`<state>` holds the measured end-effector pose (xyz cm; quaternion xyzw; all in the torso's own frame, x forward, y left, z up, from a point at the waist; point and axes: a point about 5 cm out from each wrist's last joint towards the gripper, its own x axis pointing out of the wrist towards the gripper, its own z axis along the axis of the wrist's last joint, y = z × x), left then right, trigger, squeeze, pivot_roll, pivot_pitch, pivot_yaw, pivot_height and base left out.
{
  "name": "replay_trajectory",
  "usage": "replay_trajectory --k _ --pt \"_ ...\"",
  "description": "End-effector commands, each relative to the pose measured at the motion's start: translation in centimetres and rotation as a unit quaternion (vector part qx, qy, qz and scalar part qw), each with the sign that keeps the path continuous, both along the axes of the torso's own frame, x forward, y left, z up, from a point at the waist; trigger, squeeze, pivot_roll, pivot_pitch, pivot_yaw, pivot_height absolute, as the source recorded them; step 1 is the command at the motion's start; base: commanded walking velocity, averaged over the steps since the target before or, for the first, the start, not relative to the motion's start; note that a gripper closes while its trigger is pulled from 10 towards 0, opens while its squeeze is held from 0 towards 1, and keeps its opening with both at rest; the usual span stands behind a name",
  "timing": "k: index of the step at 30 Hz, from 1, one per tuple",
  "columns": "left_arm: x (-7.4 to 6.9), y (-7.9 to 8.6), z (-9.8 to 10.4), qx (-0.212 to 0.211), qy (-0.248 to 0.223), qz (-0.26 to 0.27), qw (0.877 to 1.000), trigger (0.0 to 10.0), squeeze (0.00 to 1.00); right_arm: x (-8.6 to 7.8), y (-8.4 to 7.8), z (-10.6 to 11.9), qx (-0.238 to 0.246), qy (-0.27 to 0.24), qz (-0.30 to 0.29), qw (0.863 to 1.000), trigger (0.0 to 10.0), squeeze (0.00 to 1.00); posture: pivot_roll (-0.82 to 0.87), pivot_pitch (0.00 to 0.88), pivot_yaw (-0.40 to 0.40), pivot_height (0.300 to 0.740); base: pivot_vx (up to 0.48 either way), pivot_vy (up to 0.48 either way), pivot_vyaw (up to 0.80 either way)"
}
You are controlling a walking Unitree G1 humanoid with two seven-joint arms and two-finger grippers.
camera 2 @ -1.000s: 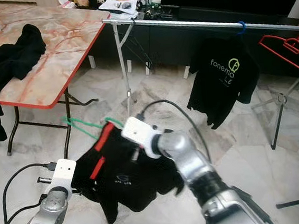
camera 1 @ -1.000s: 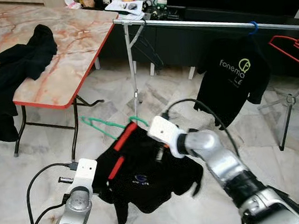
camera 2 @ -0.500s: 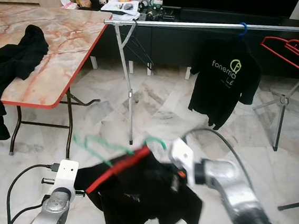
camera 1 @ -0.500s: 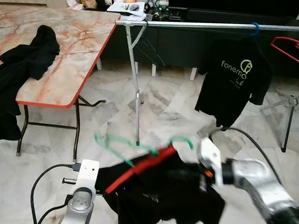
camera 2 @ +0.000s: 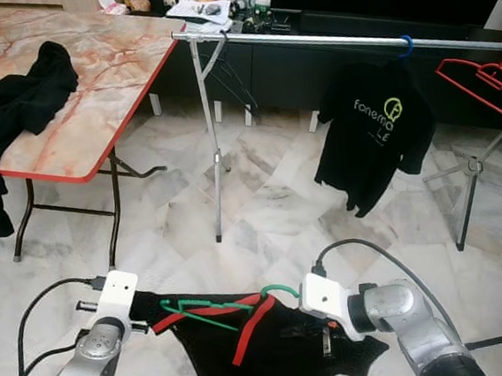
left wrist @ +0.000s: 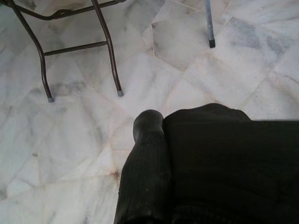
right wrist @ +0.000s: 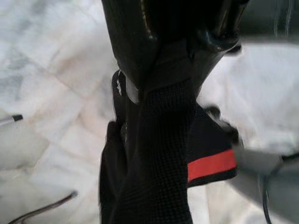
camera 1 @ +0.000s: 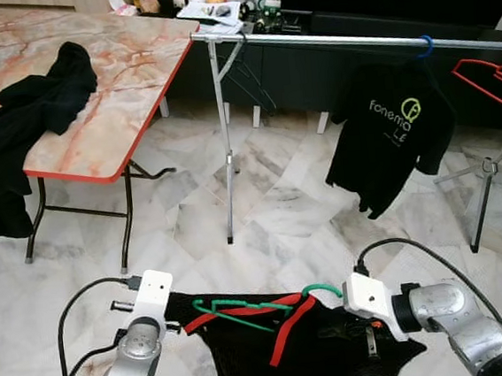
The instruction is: Hang hanger
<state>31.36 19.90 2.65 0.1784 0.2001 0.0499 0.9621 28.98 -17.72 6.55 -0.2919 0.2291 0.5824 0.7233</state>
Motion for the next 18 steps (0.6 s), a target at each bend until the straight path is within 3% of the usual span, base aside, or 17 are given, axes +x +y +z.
replay_trajectory --k 1,4,11,14,18 --pt "-0.6 1.4 -0.5 0.007 0.016 0.024 1.000 0.0 0.00 -0.2 -1.9 -0.6 -0.056 -0.002 -0.014 0.998 0.0 0.00 0.04 0.155 -0.057 0.740 0.000 0.000 0.00" --pt "-0.6 1.4 -0.5 0.006 0.017 0.023 1.000 0.0 0.00 0.4 -1.9 -1.0 -0.102 -0.040 -0.022 0.994 0.0 0.00 0.04 0.155 -0.058 0.740 0.000 0.000 0.00" --pt "-0.6 1.2 -0.6 0.003 0.022 0.013 1.000 0.0 0.00 2.5 -1.2 -0.4 -0.096 -0.115 -0.102 0.983 0.0 0.00 0.04 0.154 -0.059 0.740 0.000 0.000 0.00" --pt "-0.6 1.1 -0.6 0.003 0.025 0.009 1.000 0.0 0.00 2.9 -0.9 -0.3 -0.085 -0.125 -0.118 0.982 0.0 0.00 0.04 0.153 -0.059 0.740 0.000 0.000 0.00" --pt "-0.2 -0.2 -0.3 -0.041 0.023 -0.043 0.998 0.0 0.00 2.2 0.6 -1.5 -0.073 -0.102 -0.099 0.987 0.0 0.00 0.04 0.152 -0.060 0.740 0.000 0.000 0.00"
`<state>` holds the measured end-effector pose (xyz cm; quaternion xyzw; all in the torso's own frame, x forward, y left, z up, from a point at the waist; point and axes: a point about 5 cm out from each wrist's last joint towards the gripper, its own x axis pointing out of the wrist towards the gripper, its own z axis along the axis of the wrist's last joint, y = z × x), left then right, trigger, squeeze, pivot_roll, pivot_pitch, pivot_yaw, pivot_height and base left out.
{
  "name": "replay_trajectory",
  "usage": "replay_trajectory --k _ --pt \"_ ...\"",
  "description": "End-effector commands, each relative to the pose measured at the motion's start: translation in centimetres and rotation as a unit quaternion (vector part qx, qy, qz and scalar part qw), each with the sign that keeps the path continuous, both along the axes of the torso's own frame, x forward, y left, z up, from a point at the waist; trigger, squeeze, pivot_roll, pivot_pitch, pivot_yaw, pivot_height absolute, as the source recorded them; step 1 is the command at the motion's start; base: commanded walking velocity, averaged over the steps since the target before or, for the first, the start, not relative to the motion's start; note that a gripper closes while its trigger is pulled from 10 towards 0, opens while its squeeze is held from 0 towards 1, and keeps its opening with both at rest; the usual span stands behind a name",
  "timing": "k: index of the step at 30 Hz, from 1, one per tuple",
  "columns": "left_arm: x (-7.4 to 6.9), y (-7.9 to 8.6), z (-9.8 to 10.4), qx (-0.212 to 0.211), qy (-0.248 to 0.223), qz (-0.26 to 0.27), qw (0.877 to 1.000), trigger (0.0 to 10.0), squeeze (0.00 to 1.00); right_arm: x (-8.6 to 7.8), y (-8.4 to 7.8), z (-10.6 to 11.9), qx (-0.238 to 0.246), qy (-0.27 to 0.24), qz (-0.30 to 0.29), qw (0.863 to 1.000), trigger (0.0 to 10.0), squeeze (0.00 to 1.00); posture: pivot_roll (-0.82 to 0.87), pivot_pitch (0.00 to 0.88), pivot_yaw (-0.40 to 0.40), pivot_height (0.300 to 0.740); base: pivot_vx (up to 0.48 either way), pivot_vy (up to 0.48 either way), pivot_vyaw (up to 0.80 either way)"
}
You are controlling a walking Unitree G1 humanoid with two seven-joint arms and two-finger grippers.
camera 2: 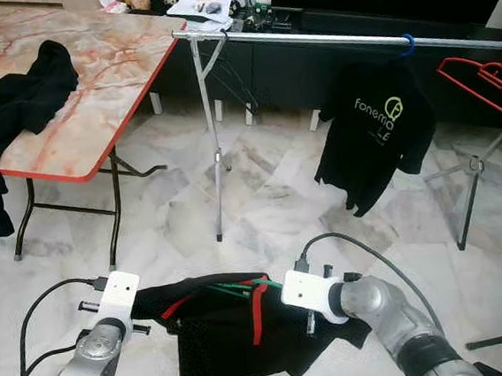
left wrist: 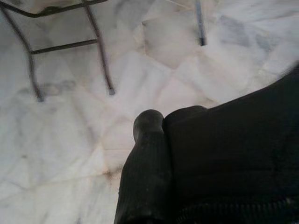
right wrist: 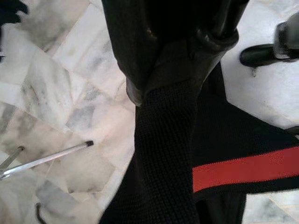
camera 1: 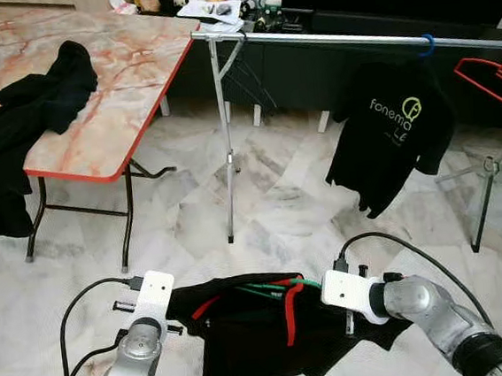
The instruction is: Hang hanger
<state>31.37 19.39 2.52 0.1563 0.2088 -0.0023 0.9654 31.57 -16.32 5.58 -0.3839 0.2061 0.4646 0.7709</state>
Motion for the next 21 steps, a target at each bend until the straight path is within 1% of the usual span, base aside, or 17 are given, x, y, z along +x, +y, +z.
replay_trajectory --k 1,2,3,4,5,6,8,9,11,12,14,15,18,19,21 --pt "0.2 -0.5 0.4 -0.056 -0.001 -0.027 0.998 0.0 0.00 -0.7 -0.3 -1.1 0.003 0.026 -0.010 1.000 0.0 0.00 0.05 0.150 -0.058 0.740 0.000 0.000 0.00" --pt "0.2 -0.5 0.4 -0.056 -0.001 -0.027 0.998 0.0 0.00 -0.7 -0.3 -1.1 0.003 0.026 -0.010 1.000 0.0 0.00 0.05 0.150 -0.058 0.740 0.000 0.000 0.00" --pt "0.4 -0.7 0.7 -0.077 -0.007 -0.035 0.996 0.0 0.00 -0.8 -0.1 -1.2 0.002 0.028 -0.009 1.000 0.0 0.00 0.05 0.150 -0.057 0.740 0.000 0.000 0.00" --pt "0.9 -1.2 2.0 -0.130 -0.027 -0.054 0.990 0.0 0.00 -1.0 0.1 -1.8 -0.005 0.034 -0.008 0.999 0.0 0.00 0.05 0.150 -0.055 0.740 0.000 0.000 0.00" --pt "1.2 -1.5 2.8 -0.146 -0.036 -0.077 0.986 0.0 0.00 -1.2 0.4 -2.2 -0.011 0.035 -0.004 0.999 0.0 0.00 0.05 0.150 -0.054 0.740 0.000 0.000 0.00" --pt "1.2 -1.5 2.8 -0.146 -0.036 -0.077 0.986 0.0 0.00 -1.2 0.4 -2.2 -0.011 0.035 -0.004 0.999 0.0 0.00 0.05 0.150 -0.054 0.740 0.000 0.000 0.00" --pt "1.2 -1.8 3.7 -0.161 -0.038 -0.109 0.980 0.0 0.00 -1.4 0.7 -2.5 -0.007 0.039 -0.003 0.999 0.0 0.00 0.06 0.150 -0.053 0.740 0.000 0.000 0.00" --pt "1.1 -2.1 4.5 -0.175 -0.040 -0.143 0.973 0.0 0.00 -1.4 0.9 -2.6 -0.004 0.040 -0.006 0.999 0.0 0.00 0.06 0.150 -0.052 0.740 0.000 0.000 0.00" --pt "0.3 -2.7 5.9 -0.190 -0.035 -0.210 0.958 0.0 0.00 -1.4 1.3 -2.8 0.000 0.038 -0.012 0.999 0.0 0.00 0.07 0.150 -0.050 0.740 0.000 0.000 0.00" --pt "-0.8 -3.3 6.6 -0.188 -0.025 -0.273 0.943 0.0 0.00 -1.3 1.5 -2.8 0.003 0.037 -0.017 0.999 0.0 0.00 0.07 0.150 -0.050 0.740 0.000 0.000 0.00" --pt "-1.5 -3.6 7.0 -0.183 -0.019 -0.305 0.934 0.0 0.00 -1.3 1.6 -2.8 0.004 0.033 -0.021 0.999 0.0 0.00 0.07 0.150 -0.050 0.740 0.000 0.000 0.00" --pt "-1.8 -3.6 7.1 -0.182 -0.016 -0.313 0.932 0.0 0.00 -1.2 1.6 -2.9 0.005 0.031 -0.023 0.999 0.0 0.00 0.07 0.150 -0.050 0.740 0.000 0.000 0.00" --pt "-2.7 -3.4 7.9 -0.161 -0.003 -0.355 0.921 0.0 0.00 -0.9 1.9 -2.7 0.014 0.021 -0.040 0.999 0.0 0.00 0.08 0.149 -0.050 0.740 0.000 0.000 0.00" --pt "-3.5 -3.8 8.7 -0.173 0.004 -0.388 0.905 0.0 0.00 -0.5 2.0 -2.5 0.019 0.013 -0.053 0.998 0.0 0.00 0.08 0.149 -0.050 0.740 0.000 0.000 0.00" --pt "-4.1 -4.2 9.2 -0.180 0.012 -0.410 0.894 0.0 0.00 -0.4 2.0 -2.4 0.020 0.009 -0.058 0.998 0.0 0.00 0.08 0.148 -0.050 0.740 0.000 0.000 0.00"
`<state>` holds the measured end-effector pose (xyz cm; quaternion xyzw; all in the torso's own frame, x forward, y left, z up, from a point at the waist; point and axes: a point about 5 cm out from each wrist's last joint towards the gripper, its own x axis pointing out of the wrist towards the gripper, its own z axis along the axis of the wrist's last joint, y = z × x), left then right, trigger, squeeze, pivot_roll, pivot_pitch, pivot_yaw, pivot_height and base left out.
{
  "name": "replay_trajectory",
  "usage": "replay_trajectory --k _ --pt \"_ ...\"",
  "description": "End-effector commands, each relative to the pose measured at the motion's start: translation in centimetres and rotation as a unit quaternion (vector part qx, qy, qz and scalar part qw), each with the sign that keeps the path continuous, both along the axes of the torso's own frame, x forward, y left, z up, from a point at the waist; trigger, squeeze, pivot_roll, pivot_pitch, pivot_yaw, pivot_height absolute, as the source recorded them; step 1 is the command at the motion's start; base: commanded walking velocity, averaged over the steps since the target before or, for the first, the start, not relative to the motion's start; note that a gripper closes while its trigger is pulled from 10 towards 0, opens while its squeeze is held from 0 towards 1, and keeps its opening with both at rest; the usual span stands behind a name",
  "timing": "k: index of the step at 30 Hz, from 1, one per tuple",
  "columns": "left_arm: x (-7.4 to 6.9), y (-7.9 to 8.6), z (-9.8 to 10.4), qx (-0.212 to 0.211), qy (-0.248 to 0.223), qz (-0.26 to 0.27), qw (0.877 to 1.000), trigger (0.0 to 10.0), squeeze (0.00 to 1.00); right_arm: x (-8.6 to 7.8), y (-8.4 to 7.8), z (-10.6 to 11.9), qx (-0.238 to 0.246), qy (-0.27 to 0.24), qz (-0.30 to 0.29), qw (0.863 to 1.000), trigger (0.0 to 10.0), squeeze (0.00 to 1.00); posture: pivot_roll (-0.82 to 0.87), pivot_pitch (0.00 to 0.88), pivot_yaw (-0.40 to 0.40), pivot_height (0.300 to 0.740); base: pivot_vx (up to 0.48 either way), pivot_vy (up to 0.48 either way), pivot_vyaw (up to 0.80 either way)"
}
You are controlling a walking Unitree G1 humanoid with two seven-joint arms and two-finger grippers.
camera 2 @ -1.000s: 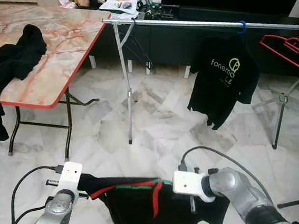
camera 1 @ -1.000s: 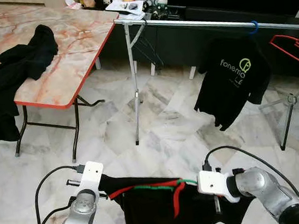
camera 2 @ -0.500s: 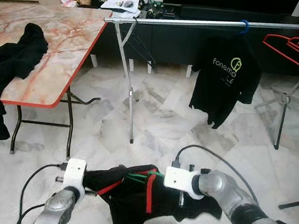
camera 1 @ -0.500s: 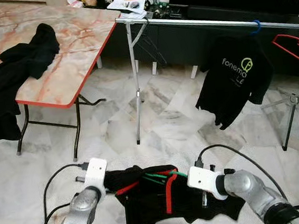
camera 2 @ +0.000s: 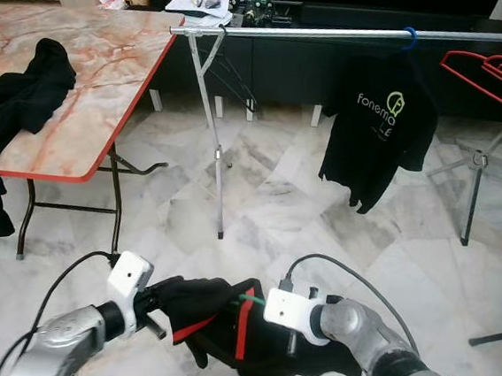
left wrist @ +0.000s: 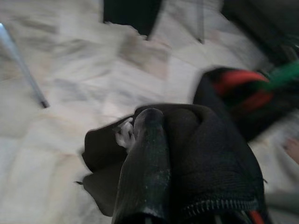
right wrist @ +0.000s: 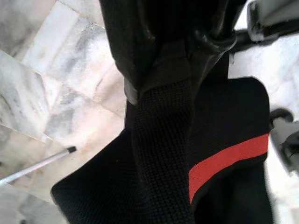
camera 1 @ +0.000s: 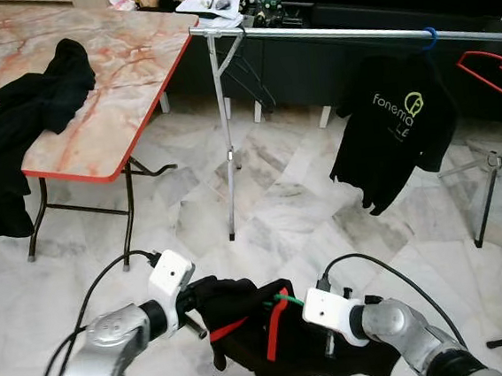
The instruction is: Hang hanger
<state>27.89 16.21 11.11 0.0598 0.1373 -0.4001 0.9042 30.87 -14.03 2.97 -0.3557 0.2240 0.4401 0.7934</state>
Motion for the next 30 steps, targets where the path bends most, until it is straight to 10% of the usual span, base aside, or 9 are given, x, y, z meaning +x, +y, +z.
replay_trajectory --k 1,7,9,12,16,17,18,19,30 --pt "-0.9 -1.1 0.7 -0.013 0.007 -0.045 0.999 0.0 0.00 0.3 -0.2 0.2 0.002 -0.005 -0.016 1.000 0.0 0.00 0.08 0.148 -0.050 0.740 0.000 0.000 0.00" --pt "-3.1 -2.6 2.4 -0.025 0.014 -0.145 0.989 0.0 0.00 0.8 1.8 1.4 0.091 -0.002 -0.018 0.996 0.0 0.00 0.09 0.143 -0.049 0.740 0.000 0.000 0.00" --pt "-2.9 -2.5 2.7 -0.017 0.010 -0.139 0.990 2.0 0.00 0.8 2.2 1.6 0.101 0.001 0.001 0.995 0.0 0.00 0.09 0.142 -0.049 0.740 0.000 0.000 0.00" --pt "-2.9 -2.2 3.2 -0.017 0.007 -0.137 0.990 10.0 0.00 0.8 2.5 2.2 0.120 -0.001 0.023 0.992 0.0 0.00 0.09 0.140 -0.048 0.740 0.000 0.000 0.00" --pt "-3.7 -2.2 3.6 -0.021 0.017 -0.163 0.986 10.0 0.06 1.0 2.6 2.6 0.125 -0.008 0.027 0.992 0.0 0.00 0.09 0.141 -0.048 0.740 0.000 0.000 0.00" --pt "-3.9 -2.2 3.6 -0.019 0.020 -0.169 0.985 10.0 0.62 1.0 2.6 2.6 0.125 -0.008 0.027 0.992 0.0 0.00 0.09 0.141 -0.048 0.740 0.000 0.000 0.00" --pt "-4.0 -2.2 3.6 -0.019 0.023 -0.172 0.985 10.0 0.62 1.0 2.6 2.6 0.125 -0.007 0.026 0.992 0.0 0.00 0.09 0.141 -0.048 0.740 0.000 0.000 0.00" --pt "-4.3 -2.2 3.5 -0.018 0.027 -0.178 0.983 10.0 1.00 1.1 2.5 2.6 0.123 -0.009 0.024 0.992 0.0 0.00 0.09 0.142 -0.048 0.740 0.000 0.000 0.00" --pt "-4.8 -2.1 3.8 -0.025 0.037 -0.195 0.980 10.0 1.00 1.0 3.0 2.5 0.117 -0.024 0.027 0.992 0.0 0.00 0.10 0.145 -0.049 0.740 0.000 0.000 0.00"
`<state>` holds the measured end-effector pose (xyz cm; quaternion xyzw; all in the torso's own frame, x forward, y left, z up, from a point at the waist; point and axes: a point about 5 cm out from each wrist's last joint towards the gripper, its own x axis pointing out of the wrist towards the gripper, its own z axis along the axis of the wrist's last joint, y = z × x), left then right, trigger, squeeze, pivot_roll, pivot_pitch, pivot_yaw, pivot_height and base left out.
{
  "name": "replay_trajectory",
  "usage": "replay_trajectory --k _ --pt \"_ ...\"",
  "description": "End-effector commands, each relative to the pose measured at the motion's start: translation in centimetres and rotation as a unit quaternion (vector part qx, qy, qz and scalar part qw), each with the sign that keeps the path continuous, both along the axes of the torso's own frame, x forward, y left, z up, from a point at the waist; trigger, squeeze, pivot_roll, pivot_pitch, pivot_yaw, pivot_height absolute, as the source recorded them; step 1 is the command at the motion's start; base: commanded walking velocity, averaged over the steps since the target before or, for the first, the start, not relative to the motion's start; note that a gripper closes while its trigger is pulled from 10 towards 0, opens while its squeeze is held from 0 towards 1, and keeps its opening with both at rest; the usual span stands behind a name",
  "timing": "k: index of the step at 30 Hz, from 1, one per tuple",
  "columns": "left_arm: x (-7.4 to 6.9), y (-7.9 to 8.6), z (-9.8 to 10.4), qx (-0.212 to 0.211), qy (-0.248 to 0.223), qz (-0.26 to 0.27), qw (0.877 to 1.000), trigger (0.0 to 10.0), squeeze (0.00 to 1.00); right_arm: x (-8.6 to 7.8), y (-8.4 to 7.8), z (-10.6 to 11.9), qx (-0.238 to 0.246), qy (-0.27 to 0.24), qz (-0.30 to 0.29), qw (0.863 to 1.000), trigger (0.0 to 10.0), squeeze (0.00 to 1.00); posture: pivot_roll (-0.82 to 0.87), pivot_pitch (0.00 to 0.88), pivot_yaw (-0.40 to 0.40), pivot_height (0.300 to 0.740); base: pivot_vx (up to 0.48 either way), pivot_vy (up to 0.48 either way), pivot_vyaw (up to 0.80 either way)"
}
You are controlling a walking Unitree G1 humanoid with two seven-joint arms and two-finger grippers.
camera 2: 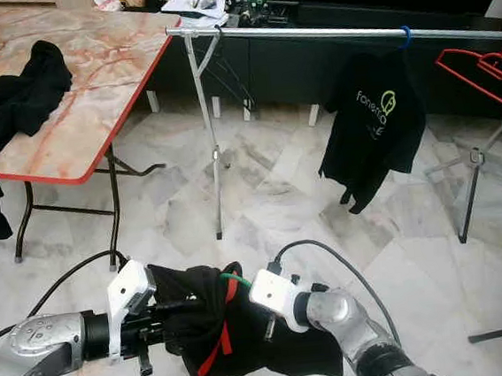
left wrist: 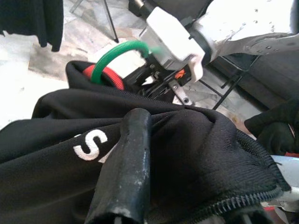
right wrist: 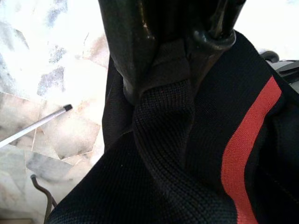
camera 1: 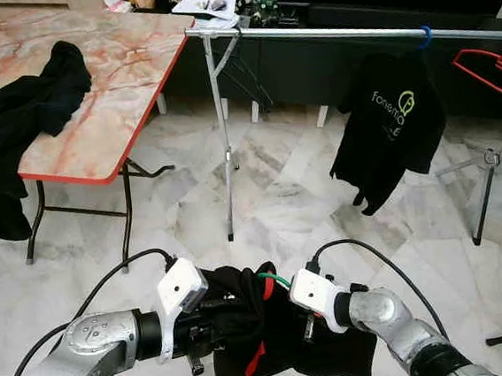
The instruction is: Hang hanger
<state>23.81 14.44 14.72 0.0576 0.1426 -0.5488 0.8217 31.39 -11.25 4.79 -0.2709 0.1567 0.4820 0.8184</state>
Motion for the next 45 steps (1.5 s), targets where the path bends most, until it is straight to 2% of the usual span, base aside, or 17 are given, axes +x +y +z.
replay_trajectory --k 1,9,10,11,15,16,17,18,21,23,24,26,31,32,34,40,45 --pt "-0.8 -0.4 0.1 -0.008 0.015 -0.031 0.999 10.0 1.00 0.5 0.2 0.6 0.003 -0.017 -0.003 1.000 0.0 0.00 0.10 0.145 -0.048 0.740 0.000 0.000 0.00" --pt "-0.1 0.3 -0.9 0.039 0.003 0.015 0.999 10.0 1.00 0.9 0.2 0.7 0.007 -0.025 -0.032 0.999 0.0 0.00 0.10 0.145 -0.048 0.740 0.000 0.000 0.00" --pt "0.1 0.5 -1.1 0.047 -0.001 0.024 0.999 10.0 0.93 0.9 0.2 0.7 0.008 -0.025 -0.033 0.999 0.0 0.00 0.10 0.145 -0.048 0.740 0.000 0.000 0.00" --pt "0.2 0.7 -1.3 0.056 -0.006 0.031 0.998 10.0 0.00 0.9 0.2 0.7 0.008 -0.025 -0.034 0.999 0.0 0.00 0.10 0.146 -0.049 0.740 0.000 0.000 0.00" --pt "0.4 1.0 -1.4 0.056 -0.003 0.040 0.998 10.0 0.00 0.9 0.2 0.7 0.009 -0.026 -0.036 0.999 0.0 0.00 0.10 0.147 -0.048 0.740 0.000 0.000 0.00" --pt "0.2 0.8 -1.3 0.046 0.002 0.031 0.998 10.0 0.11 0.9 0.2 0.7 0.010 -0.025 -0.038 0.999 0.0 0.00 0.10 0.145 -0.047 0.740 0.000 0.000 0.00" --pt "0.1 0.8 -1.2 0.044 0.003 0.028 0.999 10.0 0.11 1.0 0.3 0.7 0.011 -0.025 -0.038 0.999 0.0 0.00 0.10 0.145 -0.047 0.740 0.000 0.000 0.00" --pt "-0.1 0.7 -1.2 0.041 0.006 0.023 0.999 10.0 1.00 1.0 0.3 0.7 0.011 -0.026 -0.038 0.999 0.0 0.00 0.10 0.146 -0.047 0.740 0.000 0.000 0.00" --pt "-0.3 0.5 -1.3 0.048 0.005 0.013 0.999 10.0 1.00 1.0 0.3 0.8 0.017 -0.024 -0.041 0.999 0.0 0.00 0.10 0.146 -0.047 0.740 0.000 0.000 0.00" --pt "-0.2 1.0 -1.9 0.116 -0.010 0.007 0.993 10.0 1.00 1.3 0.2 1.0 0.025 -0.021 -0.060 0.998 0.0 0.00 0.10 0.147 -0.047 0.740 0.000 0.000 0.00" --pt "-0.2 1.0 -1.9 0.116 -0.010 0.007 0.993 10.0 1.00 1.3 0.2 1.0 0.025 -0.021 -0.060 0.998 0.0 0.00 0.10 0.147 -0.047 0.740 0.000 0.000 0.00" --pt "0.1 2.2 -2.8 0.238 -0.039 -0.002 0.971 10.0 1.00 1.5 0.1 0.9 0.023 -0.018 -0.073 0.997 0.0 0.00 0.10 0.148 -0.046 0.740 0.000 0.000 0.00" --pt "1.5 2.7 -2.0 0.275 -0.098 0.031 0.956 10.0 1.00 1.6 0.1 0.8 0.021 -0.016 -0.084 0.996 0.0 0.00 0.10 0.147 -0.043 0.740 0.000 0.000 0.00" --pt "1.3 2.7 -1.9 0.273 -0.092 0.024 0.957 10.0 0.53 1.6 0.1 0.9 0.022 -0.017 -0.085 0.996 0.0 0.00 0.10 0.147 -0.043 0.740 0.000 0.000 0.00" --pt "0.7 2.4 -1.7 0.263 -0.074 0.004 0.962 10.0 0.00 1.7 0.1 1.0 0.027 -0.020 -0.095 0.995 0.0 0.00 0.10 0.147 -0.043 0.740 0.000 0.000 0.00" --pt "-0.5 1.5 -0.8 0.209 -0.051 -0.034 0.976 10.0 0.00 2.1 -0.1 1.3 0.034 -0.036 -0.117 0.992 0.0 0.00 0.10 0.146 -0.042 0.740 0.000 0.000 0.00" --pt "-0.6 2.2 -0.1 0.193 -0.044 -0.034 0.980 10.0 0.00 2.2 -0.2 1.4 0.027 -0.044 -0.117 0.992 0.0 0.00 0.11 0.142 -0.040 0.740 0.000 0.000 0.00"
